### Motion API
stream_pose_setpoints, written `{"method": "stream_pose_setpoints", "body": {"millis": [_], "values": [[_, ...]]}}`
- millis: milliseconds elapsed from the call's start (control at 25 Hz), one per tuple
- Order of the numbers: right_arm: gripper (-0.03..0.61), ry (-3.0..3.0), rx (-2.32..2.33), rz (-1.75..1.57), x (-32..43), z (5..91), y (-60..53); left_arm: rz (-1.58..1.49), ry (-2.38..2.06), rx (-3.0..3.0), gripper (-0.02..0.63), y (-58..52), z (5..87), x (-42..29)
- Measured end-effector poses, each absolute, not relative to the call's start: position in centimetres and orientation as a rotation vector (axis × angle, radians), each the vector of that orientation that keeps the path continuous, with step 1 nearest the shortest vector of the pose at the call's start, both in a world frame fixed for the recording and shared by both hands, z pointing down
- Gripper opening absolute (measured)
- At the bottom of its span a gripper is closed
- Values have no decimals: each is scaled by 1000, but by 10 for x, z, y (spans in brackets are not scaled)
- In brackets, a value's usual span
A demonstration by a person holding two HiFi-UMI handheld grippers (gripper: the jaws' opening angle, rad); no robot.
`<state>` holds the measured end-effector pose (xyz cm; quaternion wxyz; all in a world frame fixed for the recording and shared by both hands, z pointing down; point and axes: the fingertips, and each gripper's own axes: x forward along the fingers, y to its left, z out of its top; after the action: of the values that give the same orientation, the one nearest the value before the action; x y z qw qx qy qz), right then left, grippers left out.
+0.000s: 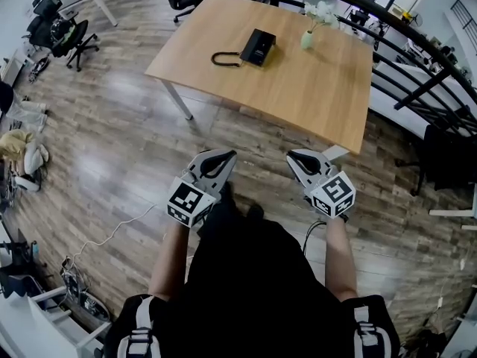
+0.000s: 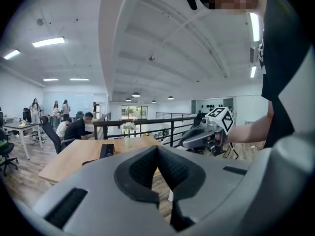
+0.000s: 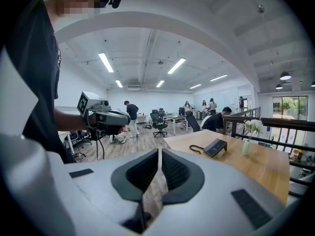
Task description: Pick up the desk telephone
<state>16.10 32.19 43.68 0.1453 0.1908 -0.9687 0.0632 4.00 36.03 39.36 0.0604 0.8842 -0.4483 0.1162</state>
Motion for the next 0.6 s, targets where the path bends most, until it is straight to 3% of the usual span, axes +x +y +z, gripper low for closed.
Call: {"method": "stream_pose_setpoints", "body": {"millis": [600], "values": [[25,-2741,556,223,132,452,286,323,-1368,2634,18,319,404,-6]]}}
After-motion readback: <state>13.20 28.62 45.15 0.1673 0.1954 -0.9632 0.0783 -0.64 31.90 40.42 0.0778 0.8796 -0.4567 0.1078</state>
